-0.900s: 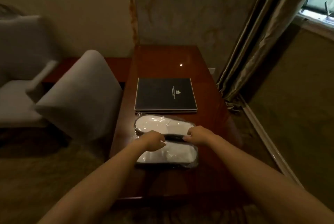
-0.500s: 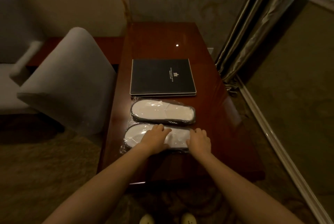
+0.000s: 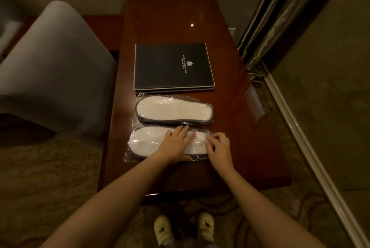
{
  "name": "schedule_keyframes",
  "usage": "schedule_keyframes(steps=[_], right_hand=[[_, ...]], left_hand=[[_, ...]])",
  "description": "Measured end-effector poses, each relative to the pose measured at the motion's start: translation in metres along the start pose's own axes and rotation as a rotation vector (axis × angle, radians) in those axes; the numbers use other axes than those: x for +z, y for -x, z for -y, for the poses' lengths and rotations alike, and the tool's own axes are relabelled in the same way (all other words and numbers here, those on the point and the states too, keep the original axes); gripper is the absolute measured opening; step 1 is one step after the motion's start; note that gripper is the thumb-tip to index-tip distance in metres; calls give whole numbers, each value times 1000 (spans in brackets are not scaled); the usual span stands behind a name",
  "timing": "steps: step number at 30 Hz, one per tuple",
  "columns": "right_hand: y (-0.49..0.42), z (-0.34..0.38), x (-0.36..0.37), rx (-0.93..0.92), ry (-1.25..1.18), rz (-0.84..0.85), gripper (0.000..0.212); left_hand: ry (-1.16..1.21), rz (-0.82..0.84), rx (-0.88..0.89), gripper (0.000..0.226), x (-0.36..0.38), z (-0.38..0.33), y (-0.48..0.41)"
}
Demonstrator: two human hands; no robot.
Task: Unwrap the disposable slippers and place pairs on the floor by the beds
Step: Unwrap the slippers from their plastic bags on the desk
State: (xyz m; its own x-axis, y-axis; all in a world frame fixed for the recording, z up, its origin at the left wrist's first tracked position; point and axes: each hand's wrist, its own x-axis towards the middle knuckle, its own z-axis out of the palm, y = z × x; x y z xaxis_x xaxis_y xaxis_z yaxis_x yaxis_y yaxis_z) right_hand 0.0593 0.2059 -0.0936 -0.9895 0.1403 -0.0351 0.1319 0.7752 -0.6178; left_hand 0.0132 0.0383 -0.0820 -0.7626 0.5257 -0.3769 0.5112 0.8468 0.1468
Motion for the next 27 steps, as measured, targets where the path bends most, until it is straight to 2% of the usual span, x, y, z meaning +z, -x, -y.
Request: schedule_keyframes(steps=[6, 11, 14, 19, 23, 27], right_hand=[[-8, -7, -7, 22, -92, 47, 28], [-17, -6, -9, 85, -166, -1, 6], [-22, -6, -11, 112, -177, 26, 6], [-19, -7, -15, 164, -307, -22, 7], [-18, -14, -29, 367, -538, -129, 8], [-15, -18, -35, 408, -602, -107, 9]], left_hand=[[5, 13, -13, 92, -2, -2, -6], [4, -34, -14, 89, -6, -4, -7], [4, -65, -16, 88, -8, -4, -8], [31, -75, -12, 97, -9, -3, -9], [84, -105, -51, 104, -9, 2, -6], [99, -122, -48, 106, -8, 2, -1]])
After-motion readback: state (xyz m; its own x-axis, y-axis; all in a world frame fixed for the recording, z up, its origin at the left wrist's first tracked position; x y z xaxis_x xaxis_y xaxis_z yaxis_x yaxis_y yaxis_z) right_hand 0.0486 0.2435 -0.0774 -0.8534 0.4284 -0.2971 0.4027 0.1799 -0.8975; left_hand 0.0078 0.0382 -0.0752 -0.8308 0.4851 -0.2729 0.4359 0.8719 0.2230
